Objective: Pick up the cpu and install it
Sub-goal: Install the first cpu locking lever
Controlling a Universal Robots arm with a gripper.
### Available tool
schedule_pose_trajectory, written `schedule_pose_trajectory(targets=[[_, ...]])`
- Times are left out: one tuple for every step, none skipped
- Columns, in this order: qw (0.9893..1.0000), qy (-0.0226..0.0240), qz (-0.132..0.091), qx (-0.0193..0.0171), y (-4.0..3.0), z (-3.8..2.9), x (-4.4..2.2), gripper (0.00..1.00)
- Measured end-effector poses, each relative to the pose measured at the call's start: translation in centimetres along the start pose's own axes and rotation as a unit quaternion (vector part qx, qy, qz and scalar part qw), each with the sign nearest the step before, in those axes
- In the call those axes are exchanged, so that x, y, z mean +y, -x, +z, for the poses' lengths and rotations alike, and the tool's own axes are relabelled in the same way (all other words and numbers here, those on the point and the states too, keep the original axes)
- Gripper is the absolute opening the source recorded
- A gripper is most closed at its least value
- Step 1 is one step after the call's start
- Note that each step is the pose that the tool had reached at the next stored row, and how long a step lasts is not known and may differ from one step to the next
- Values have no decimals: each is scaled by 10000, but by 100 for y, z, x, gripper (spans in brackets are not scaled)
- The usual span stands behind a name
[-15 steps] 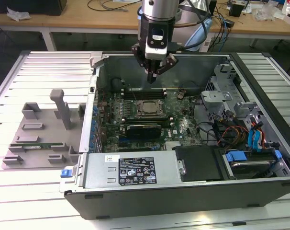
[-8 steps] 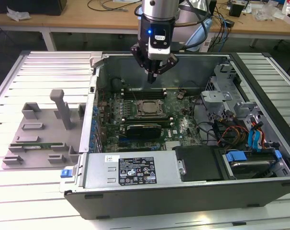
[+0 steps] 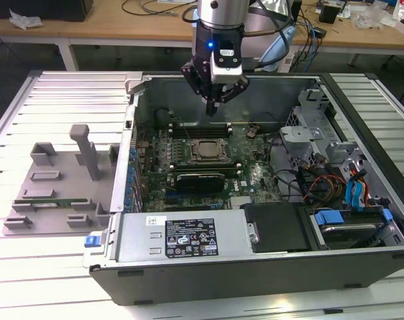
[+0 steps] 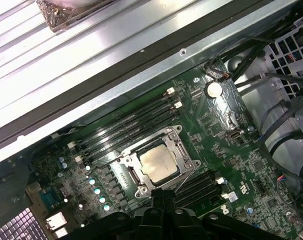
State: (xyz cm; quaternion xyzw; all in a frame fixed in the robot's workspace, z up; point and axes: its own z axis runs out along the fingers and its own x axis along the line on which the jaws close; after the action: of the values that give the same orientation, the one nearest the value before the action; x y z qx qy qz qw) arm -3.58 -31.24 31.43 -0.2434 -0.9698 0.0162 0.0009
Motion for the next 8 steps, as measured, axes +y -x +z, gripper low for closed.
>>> schedule_pose_trajectory(targets=[[10000,0,-38,-1,0,0,0,11],[10000,0,-74,-2,0,0,0,11],[9999,1,-135,-4,0,0,0,11],[9999,1,-157,-5,0,0,0,11],[9998,1,-181,-6,0,0,0,11],[9997,1,-240,-7,0,0,0,11],[9996,2,-295,-9,0,0,0,11],[9995,2,-316,-10,0,0,0,11]])
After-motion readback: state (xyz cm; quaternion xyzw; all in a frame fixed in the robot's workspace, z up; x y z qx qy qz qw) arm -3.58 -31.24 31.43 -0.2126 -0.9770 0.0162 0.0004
